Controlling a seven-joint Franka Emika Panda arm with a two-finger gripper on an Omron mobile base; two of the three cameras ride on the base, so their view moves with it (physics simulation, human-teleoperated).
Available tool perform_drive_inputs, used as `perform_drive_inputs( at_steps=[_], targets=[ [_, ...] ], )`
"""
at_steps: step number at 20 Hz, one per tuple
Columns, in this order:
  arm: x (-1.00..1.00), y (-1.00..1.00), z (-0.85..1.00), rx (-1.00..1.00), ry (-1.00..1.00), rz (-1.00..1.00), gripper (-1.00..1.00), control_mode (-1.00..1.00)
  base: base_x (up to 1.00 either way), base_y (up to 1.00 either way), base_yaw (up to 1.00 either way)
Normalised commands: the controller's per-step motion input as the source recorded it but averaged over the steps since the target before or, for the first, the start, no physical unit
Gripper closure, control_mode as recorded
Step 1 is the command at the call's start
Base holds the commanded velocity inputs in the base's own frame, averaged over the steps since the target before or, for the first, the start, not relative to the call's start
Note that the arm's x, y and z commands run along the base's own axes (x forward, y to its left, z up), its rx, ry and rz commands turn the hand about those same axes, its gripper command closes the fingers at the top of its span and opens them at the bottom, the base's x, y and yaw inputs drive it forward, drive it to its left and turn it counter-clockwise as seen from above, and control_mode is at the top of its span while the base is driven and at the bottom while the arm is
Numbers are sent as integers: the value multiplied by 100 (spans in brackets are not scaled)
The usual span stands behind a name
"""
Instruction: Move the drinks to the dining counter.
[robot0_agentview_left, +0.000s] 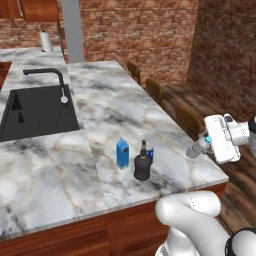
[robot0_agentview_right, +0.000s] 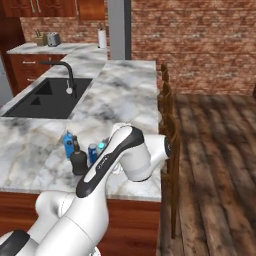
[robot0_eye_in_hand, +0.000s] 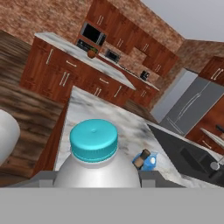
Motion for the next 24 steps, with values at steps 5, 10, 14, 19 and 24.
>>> perform_drive_inputs(
  at_steps=[5,10,14,19,24],
  targets=[
    [0,0,0,0,0,0,100,100,32,-2,9],
    [0,0,0,0,0,0,100,100,7,0,3],
    [0,0,0,0,0,0,100,100,0,0,0],
    [0,0,0,0,0,0,100,100,0,0,0],
    [0,0,0,0,2,0,100,-100,0,0,0]
  ],
)
